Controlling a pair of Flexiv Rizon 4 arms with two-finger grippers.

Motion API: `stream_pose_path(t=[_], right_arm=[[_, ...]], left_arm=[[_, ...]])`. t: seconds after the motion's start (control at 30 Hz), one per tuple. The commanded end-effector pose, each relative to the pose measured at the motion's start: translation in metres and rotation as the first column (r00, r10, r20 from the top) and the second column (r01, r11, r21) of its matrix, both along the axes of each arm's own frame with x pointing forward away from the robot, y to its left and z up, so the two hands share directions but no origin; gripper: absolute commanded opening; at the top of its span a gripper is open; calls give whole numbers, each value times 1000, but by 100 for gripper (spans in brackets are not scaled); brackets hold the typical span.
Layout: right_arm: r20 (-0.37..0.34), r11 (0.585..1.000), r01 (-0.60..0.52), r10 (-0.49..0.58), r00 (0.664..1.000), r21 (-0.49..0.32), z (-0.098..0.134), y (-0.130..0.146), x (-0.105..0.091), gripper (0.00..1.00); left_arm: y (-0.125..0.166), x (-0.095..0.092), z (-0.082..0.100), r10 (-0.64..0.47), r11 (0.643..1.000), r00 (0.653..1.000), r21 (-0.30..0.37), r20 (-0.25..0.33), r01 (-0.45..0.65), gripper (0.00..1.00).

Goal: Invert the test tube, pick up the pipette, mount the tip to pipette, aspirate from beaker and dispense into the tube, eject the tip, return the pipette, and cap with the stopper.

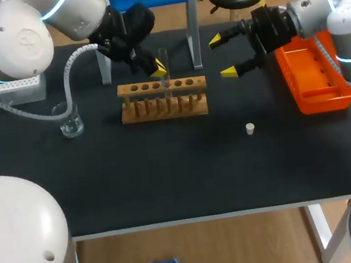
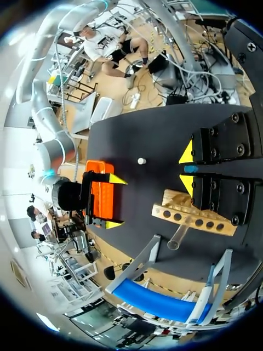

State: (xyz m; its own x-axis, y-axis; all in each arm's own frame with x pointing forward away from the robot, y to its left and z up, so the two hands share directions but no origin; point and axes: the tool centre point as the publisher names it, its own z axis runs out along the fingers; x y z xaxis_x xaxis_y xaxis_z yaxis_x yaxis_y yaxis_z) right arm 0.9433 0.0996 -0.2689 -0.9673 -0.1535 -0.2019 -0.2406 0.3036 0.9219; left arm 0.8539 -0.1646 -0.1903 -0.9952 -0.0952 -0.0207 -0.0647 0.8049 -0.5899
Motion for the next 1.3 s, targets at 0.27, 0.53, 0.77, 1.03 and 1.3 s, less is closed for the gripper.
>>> stream_pose_path(t=[0.27, 0.53, 0.77, 1.03, 1.3], right_arm=[[1, 1000, 0, 0, 1000, -1, 0, 0, 0, 100], [-6, 992, 81, -81, 997, 93, 51, -5, -53, 100], [-150, 983, 81, -57, 987, 162, 62, 36, -94, 100], [-200, 977, 99, -61, 978, 188, 53, 71, -108, 100], [-163, 965, 58, -17, 986, 254, 51, 98, -113, 100]], left_arm=[[1, -4, 2, -1, 1000, 1000, -4, 7, 1, 0], [1, -4, 2, -1, 1000, 1000, -4, 7, 1, 0], [1, -4, 2, -1, 1000, 1000, -4, 7, 1, 0], [1, -4, 2, -1, 1000, 1000, -4, 7, 1, 0], [1, -4, 2, -1, 1000, 1000, -4, 7, 1, 0]])
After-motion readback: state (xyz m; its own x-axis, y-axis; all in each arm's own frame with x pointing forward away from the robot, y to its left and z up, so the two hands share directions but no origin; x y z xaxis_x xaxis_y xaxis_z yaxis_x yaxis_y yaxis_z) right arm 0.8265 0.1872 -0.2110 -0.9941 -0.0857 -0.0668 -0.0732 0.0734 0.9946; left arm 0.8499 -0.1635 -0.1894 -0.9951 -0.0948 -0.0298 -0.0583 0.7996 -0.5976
